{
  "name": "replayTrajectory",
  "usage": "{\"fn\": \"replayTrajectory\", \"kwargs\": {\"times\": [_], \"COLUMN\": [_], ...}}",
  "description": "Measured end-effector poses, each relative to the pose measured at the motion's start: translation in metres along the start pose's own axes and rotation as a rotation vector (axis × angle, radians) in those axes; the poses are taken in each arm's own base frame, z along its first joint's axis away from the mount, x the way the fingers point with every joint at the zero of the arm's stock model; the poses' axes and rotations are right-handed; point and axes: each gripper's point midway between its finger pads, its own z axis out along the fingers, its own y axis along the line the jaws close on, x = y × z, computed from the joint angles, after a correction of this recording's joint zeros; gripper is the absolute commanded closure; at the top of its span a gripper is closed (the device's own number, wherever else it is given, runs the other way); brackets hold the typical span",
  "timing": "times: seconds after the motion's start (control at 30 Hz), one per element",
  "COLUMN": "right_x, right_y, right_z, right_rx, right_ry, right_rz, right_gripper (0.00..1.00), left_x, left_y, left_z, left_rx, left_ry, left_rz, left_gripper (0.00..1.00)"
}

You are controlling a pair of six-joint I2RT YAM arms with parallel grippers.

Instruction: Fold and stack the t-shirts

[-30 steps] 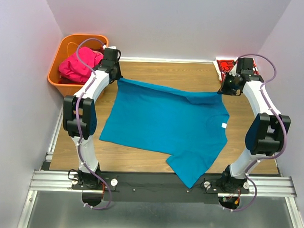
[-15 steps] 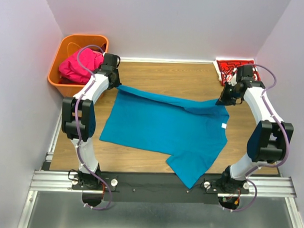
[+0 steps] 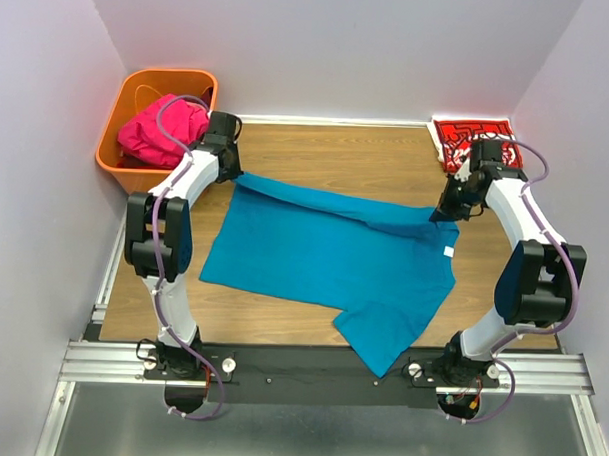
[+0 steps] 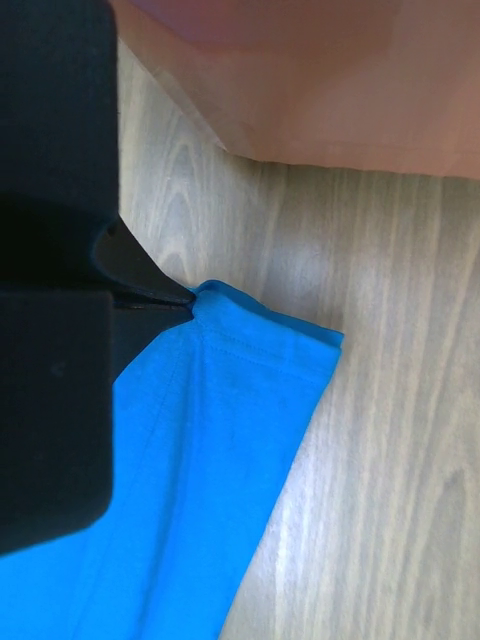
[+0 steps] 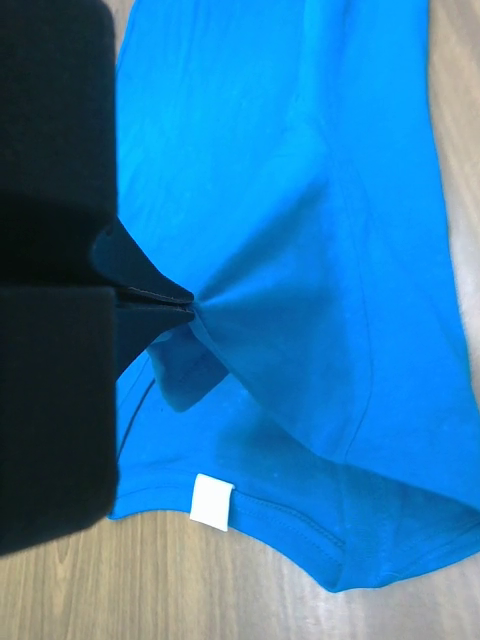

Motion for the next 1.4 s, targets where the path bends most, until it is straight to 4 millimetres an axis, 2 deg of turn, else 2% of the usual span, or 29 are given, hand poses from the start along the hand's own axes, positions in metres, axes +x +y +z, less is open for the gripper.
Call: {"fn": "replayTrajectory", "kwargs": {"times": [0.13, 0.3, 0.47, 0.73, 0.8, 0.9, 0.93, 1.0, 1.03, 1.17, 1.27, 1.4], "right_x": [0.009, 0.017, 0.023, 0.032, 0.032, 0.032, 0.032, 0.031, 0.031, 0.031, 0.030, 0.025], "right_y": [-0.006, -0.014, -0.020, -0.027, -0.027, -0.027, -0.027, -0.027, -0.027, -0.027, -0.029, -0.035], "right_z": [0.005, 0.009, 0.013, 0.018, 0.018, 0.018, 0.018, 0.018, 0.018, 0.018, 0.018, 0.019], "right_rx": [0.019, 0.049, 0.074, 0.098, 0.097, 0.098, 0.098, 0.098, 0.098, 0.098, 0.110, 0.150], "right_ry": [0.024, 0.041, 0.054, 0.075, 0.073, 0.071, 0.072, 0.071, 0.071, 0.070, 0.063, 0.036], "right_rz": [0.007, 0.012, 0.016, 0.021, 0.021, 0.021, 0.021, 0.021, 0.022, 0.030, 0.039, 0.048], "right_gripper": [1.00, 0.99, 1.00, 1.00, 1.00, 0.99, 1.00, 0.99, 0.91, 0.75, 0.72, 0.67], "left_x": [0.015, 0.048, 0.069, 0.070, 0.070, 0.070, 0.070, 0.068, 0.067, 0.051, 0.041, 0.031], "left_y": [0.003, 0.010, 0.015, 0.015, 0.015, 0.016, 0.016, 0.016, 0.016, 0.012, 0.002, -0.029], "left_z": [0.012, 0.029, 0.034, 0.036, 0.036, 0.036, 0.035, 0.033, 0.031, 0.013, -0.006, -0.042], "left_rx": [-0.010, -0.032, -0.045, -0.044, -0.044, -0.049, -0.049, -0.050, -0.049, -0.032, -0.001, 0.079], "left_ry": [0.034, 0.113, 0.155, 0.151, 0.151, 0.150, 0.148, 0.144, 0.139, 0.088, 0.045, -0.040], "left_rz": [0.008, 0.019, 0.025, 0.024, 0.024, 0.021, 0.019, 0.012, 0.014, -0.002, -0.005, 0.018], "left_gripper": [1.00, 1.00, 1.00, 1.00, 0.95, 0.80, 0.70, 0.56, 0.47, 0.30, 0.29, 0.29]}}
